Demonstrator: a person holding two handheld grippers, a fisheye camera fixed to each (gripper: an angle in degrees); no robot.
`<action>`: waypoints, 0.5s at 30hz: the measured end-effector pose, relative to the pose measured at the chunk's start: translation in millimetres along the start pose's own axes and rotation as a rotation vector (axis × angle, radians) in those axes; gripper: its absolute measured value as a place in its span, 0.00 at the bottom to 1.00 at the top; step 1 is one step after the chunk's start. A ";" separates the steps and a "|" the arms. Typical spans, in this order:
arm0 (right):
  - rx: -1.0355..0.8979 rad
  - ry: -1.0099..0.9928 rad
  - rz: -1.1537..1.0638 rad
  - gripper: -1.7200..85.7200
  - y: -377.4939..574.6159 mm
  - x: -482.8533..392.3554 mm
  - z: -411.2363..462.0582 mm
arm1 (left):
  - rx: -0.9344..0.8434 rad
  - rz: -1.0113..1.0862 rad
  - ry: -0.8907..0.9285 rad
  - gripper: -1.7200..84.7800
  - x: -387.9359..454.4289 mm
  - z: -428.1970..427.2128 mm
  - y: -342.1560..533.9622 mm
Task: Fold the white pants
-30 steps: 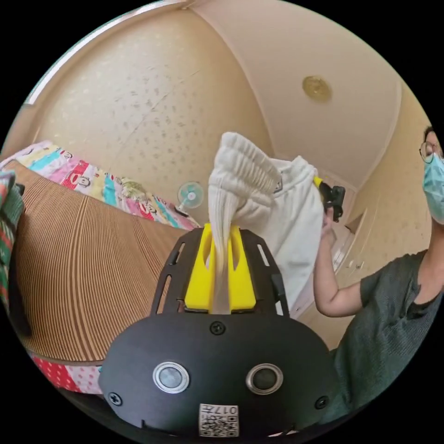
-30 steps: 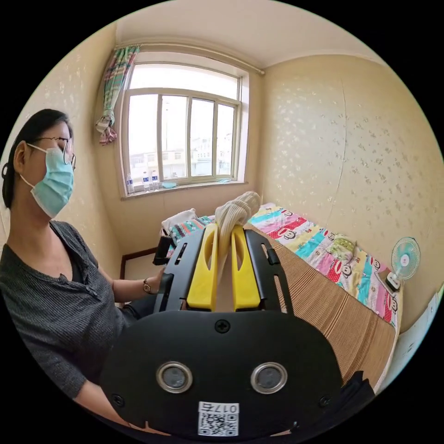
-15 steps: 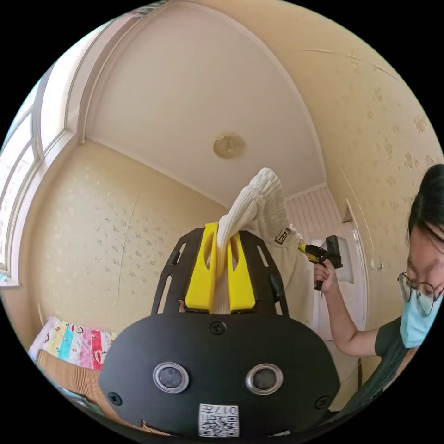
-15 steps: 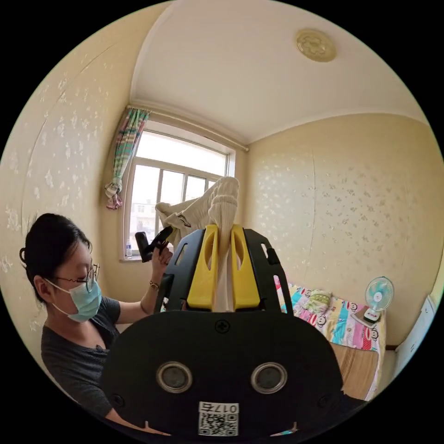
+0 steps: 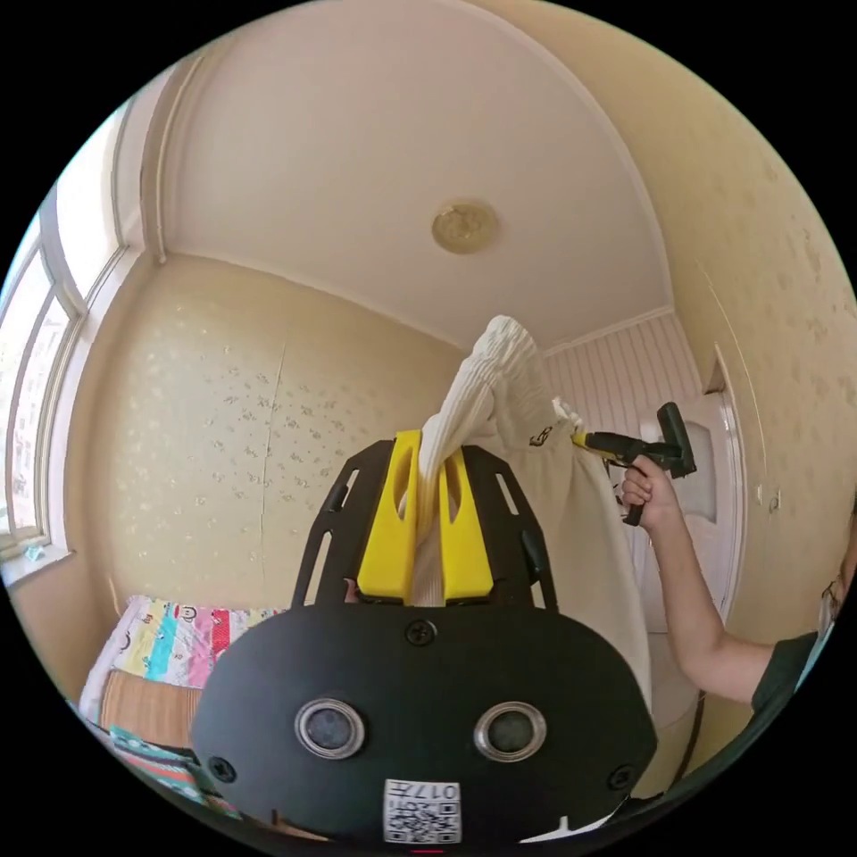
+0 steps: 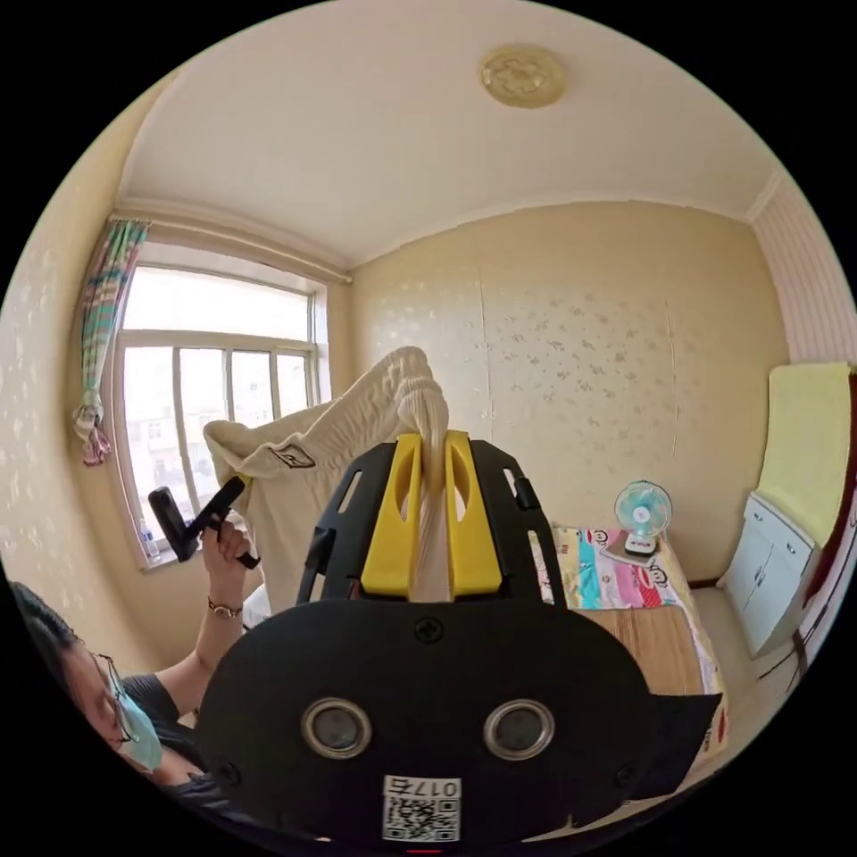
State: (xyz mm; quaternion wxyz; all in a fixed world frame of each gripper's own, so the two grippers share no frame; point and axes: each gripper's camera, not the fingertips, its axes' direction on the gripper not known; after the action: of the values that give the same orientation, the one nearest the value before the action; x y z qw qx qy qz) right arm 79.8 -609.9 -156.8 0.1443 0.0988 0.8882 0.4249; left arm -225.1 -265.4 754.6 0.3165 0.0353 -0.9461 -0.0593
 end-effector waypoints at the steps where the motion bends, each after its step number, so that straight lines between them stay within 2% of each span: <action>1: 0.013 -0.008 0.027 0.04 6.9 2.3 -2.1 | 0.043 -0.045 0.009 0.06 0.0 -9.0 18.0; 3: 0.104 -0.071 0.172 0.04 48.0 6.3 -19.3 | 0.122 -0.121 0.009 0.06 3.2 -26.7 48.6; 7: 0.329 0.037 0.145 0.05 126.1 -30.9 -61.2 | 0.287 -0.117 -0.088 0.06 32.2 -71.1 111.8; 11: 0.494 0.111 0.199 0.05 196.2 -41.6 -88.7 | 0.283 -0.164 -0.044 0.06 29.5 -82.3 146.3; 15: 0.546 -0.089 0.364 0.06 239.9 12.1 -72.9 | 0.301 -0.230 -0.042 0.06 11.0 -76.9 190.7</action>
State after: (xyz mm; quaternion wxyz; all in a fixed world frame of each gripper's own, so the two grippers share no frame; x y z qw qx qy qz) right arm 56.3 -510.7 72.5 0.0727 0.3092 0.9300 0.1851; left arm -193.1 -84.6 847.8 0.2790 0.1888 -0.9404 0.0462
